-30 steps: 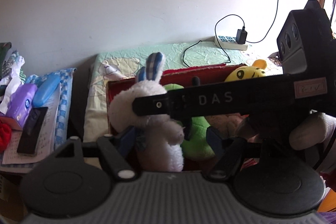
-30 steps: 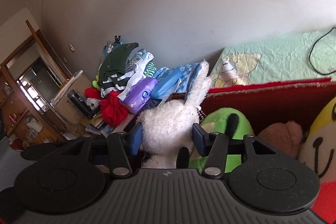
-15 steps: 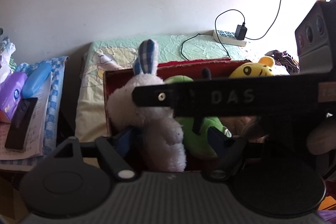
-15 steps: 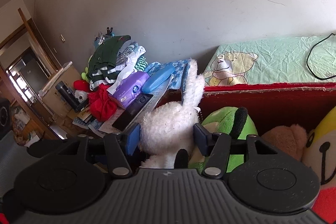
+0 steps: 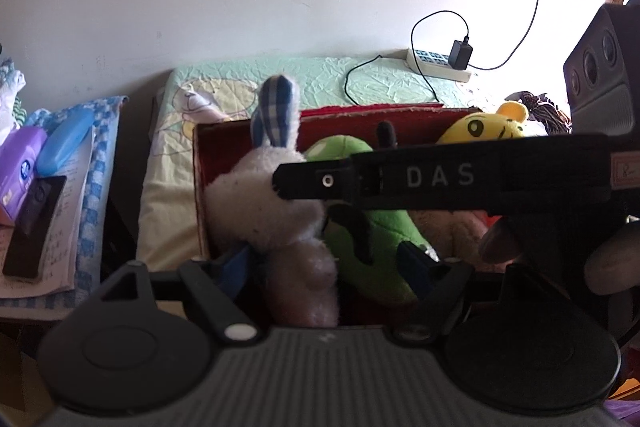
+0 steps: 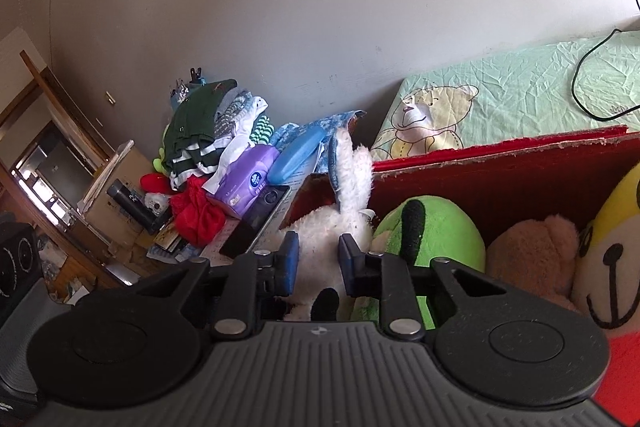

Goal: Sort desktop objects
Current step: 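Lower the bunny into the box beside the green plush and open both grippers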

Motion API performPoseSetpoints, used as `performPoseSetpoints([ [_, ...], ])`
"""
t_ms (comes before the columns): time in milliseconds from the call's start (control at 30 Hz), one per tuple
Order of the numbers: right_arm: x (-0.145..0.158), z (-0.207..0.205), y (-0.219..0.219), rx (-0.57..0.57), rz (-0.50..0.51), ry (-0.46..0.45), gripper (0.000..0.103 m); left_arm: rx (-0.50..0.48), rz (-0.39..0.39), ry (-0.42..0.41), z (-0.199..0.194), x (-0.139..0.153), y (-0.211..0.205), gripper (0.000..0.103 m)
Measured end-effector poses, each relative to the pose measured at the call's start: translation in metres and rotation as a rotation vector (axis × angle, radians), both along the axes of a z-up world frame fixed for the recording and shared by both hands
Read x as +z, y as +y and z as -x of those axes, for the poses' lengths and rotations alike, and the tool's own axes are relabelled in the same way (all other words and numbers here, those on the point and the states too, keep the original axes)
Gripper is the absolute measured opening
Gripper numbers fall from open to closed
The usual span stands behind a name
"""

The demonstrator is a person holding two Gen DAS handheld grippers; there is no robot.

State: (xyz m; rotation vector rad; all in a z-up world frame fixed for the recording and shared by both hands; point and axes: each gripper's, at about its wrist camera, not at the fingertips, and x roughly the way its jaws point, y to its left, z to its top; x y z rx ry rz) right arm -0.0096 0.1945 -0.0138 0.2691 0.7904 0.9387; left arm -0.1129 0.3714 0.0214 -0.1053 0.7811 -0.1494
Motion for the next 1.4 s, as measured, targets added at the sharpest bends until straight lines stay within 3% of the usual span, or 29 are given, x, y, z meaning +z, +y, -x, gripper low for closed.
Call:
performPoseSetpoints([
  [167, -0.002, 0.000, -0.011, -0.019, -0.037, 0.040, 0.026, 0.016, 0.001, 0.001, 0.002, 0.004, 0.000, 0.079],
  [400, 0.014, 0.011, -0.039, -0.064, -0.122, 0.025, 0.025, 0.033, -0.028, -0.050, 0.014, 0.021, -0.005, 0.084],
  [700, 0.029, 0.030, -0.074, -0.163, -0.093, -0.026, 0.026, 0.021, -0.099, -0.072, 0.013, 0.034, -0.030, 0.086],
  [933, 0.023, 0.035, -0.095, -0.207, -0.062, -0.012, 0.026, 0.069, -0.161, 0.009, 0.001, 0.022, -0.052, 0.086],
  [1400, 0.015, 0.019, -0.126, -0.113, -0.093, 0.037, 0.027, 0.244, -0.204, 0.110, -0.015, 0.015, -0.071, 0.090],
])
